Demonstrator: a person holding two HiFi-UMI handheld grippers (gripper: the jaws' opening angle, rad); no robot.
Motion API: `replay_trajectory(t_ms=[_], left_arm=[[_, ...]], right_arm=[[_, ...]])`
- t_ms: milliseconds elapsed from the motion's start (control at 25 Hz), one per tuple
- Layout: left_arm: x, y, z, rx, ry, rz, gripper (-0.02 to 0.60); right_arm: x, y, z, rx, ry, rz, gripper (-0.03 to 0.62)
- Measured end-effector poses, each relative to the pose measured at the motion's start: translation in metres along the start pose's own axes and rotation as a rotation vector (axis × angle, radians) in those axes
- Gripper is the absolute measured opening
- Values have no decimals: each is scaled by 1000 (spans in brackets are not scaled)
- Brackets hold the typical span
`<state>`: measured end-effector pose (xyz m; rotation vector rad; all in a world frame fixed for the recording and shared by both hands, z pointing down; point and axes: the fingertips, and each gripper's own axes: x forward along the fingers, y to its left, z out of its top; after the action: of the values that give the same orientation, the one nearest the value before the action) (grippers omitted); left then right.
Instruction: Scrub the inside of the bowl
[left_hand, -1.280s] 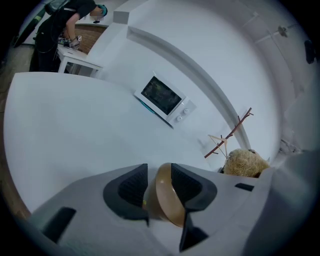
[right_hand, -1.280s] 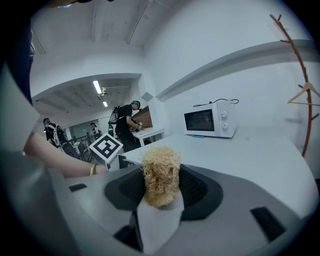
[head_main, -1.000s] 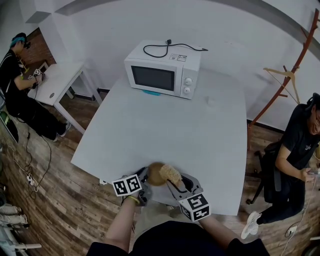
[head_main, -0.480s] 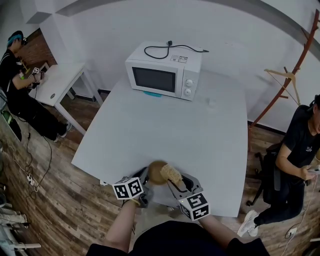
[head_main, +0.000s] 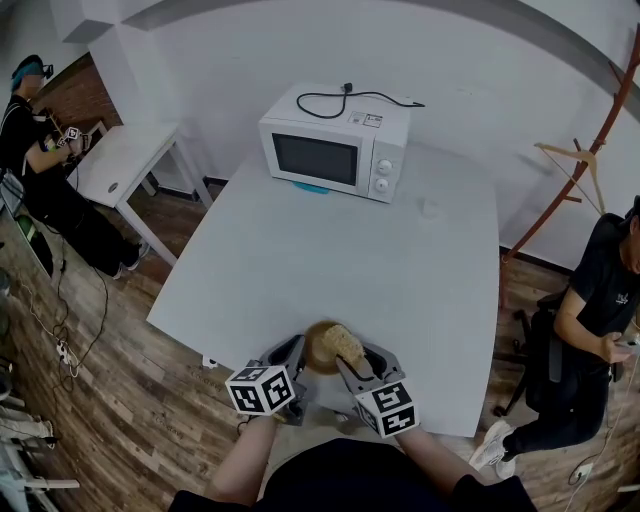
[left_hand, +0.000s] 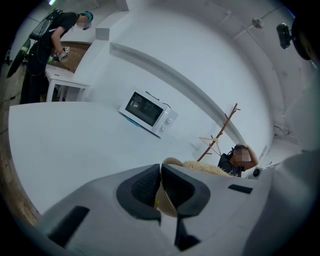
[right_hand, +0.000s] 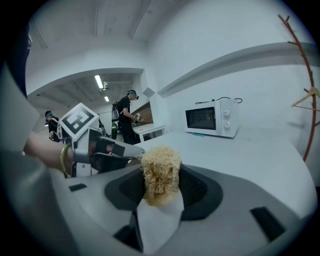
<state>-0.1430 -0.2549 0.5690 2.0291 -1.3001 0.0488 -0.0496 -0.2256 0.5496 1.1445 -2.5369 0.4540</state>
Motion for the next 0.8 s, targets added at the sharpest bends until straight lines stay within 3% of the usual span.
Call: replay_trajectory(t_ms=[480,800], left_arm=[[-13,-31,-3,98,-14,-23,31],[-15,-40,-10,122,-3,-36,31]], right_arm=[[0,4,-21,-20,101,14,178],[-5,5,-19,-16,95,15,179]])
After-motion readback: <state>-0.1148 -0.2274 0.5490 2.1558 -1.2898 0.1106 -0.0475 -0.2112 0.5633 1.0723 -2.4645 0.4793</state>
